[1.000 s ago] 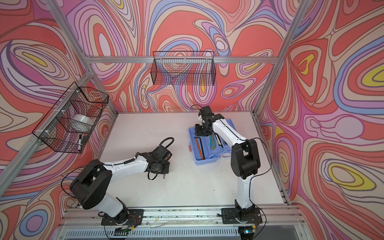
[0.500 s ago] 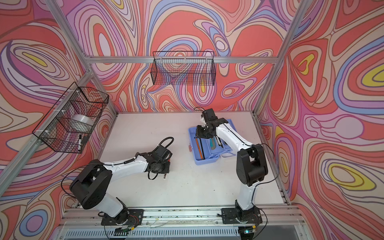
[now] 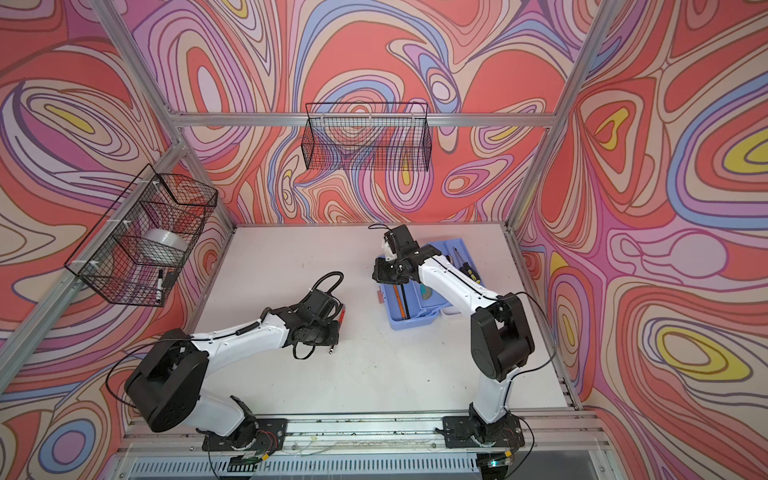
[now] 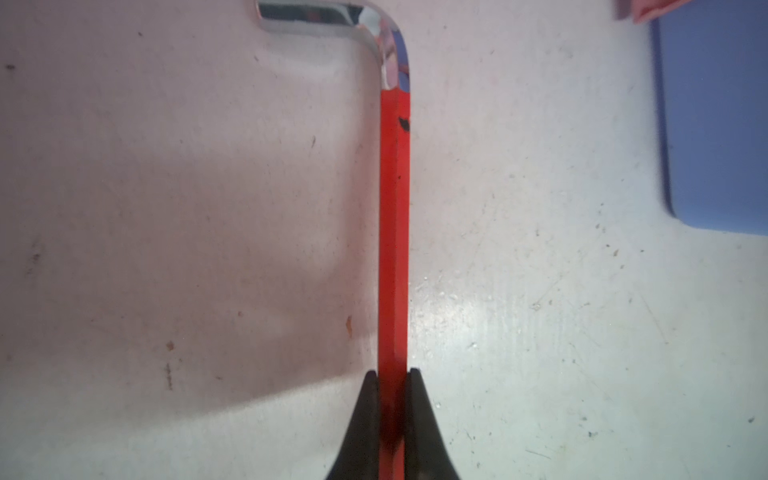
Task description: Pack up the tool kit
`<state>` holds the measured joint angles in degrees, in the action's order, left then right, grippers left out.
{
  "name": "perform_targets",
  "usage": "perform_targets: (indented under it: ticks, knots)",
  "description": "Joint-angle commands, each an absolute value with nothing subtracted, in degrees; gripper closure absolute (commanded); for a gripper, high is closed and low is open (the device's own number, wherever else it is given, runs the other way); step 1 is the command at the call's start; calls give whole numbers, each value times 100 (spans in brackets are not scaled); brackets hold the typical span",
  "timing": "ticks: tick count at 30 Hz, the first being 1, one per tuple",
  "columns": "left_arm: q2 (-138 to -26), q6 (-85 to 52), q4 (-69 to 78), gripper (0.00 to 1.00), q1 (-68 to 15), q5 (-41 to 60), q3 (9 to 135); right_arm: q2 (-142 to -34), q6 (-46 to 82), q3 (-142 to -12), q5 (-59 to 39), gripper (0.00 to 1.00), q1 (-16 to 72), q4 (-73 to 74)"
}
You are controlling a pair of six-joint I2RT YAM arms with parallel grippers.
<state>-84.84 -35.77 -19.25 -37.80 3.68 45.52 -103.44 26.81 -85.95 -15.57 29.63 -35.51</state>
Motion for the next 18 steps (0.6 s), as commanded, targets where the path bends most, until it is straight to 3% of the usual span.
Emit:
perform_targets:
  ticks: [1, 18]
  knots:
    - [-8193, -3700, -1627, 100, -3762, 405, 4535, -10544, 2955, -8552, -1773, 69, 3110, -3291]
    - [-8332, -3855, -1238, 100, -3762, 518, 4456, -11206, 3932, -8004, -2202, 66, 3770, -2812]
